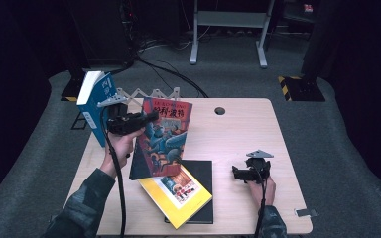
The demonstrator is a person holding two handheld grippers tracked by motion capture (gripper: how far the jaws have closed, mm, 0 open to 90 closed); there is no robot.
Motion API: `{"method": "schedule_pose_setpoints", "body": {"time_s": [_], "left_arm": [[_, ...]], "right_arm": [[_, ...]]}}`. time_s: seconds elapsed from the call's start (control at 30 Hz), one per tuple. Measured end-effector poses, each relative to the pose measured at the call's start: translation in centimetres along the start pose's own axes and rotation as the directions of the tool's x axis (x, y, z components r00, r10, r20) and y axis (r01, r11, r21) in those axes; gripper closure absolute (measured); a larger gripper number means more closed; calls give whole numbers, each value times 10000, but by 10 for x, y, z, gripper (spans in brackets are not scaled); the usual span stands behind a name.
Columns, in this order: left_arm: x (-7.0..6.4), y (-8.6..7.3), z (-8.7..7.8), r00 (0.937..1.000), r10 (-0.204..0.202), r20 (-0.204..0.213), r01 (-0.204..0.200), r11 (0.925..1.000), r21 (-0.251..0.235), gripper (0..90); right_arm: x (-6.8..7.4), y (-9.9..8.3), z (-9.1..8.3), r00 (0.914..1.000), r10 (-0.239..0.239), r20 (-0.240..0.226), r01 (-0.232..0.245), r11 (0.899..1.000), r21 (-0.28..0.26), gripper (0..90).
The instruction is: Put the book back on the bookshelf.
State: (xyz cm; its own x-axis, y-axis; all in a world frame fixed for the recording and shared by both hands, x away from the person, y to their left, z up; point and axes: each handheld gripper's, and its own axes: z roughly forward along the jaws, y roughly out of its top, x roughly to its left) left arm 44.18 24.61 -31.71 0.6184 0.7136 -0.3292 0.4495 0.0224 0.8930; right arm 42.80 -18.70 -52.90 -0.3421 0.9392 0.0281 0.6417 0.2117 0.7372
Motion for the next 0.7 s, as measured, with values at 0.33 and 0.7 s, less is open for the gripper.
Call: {"method": "schedule_pose_setpoints", "body": {"time_s": [0.33, 0.7], "left_arm": [[12, 7, -17, 9969, 177, -765, -198, 9995, -265, 745], [23, 10, -31, 9807, 472, -1895, -578, 9970, -506, 745]], "right_arm": [[0, 0, 0, 10000, -17, 22, 17, 10000, 27, 61], [0, 0, 0, 9999, -118, 58, 118, 9999, 43, 61]]}}
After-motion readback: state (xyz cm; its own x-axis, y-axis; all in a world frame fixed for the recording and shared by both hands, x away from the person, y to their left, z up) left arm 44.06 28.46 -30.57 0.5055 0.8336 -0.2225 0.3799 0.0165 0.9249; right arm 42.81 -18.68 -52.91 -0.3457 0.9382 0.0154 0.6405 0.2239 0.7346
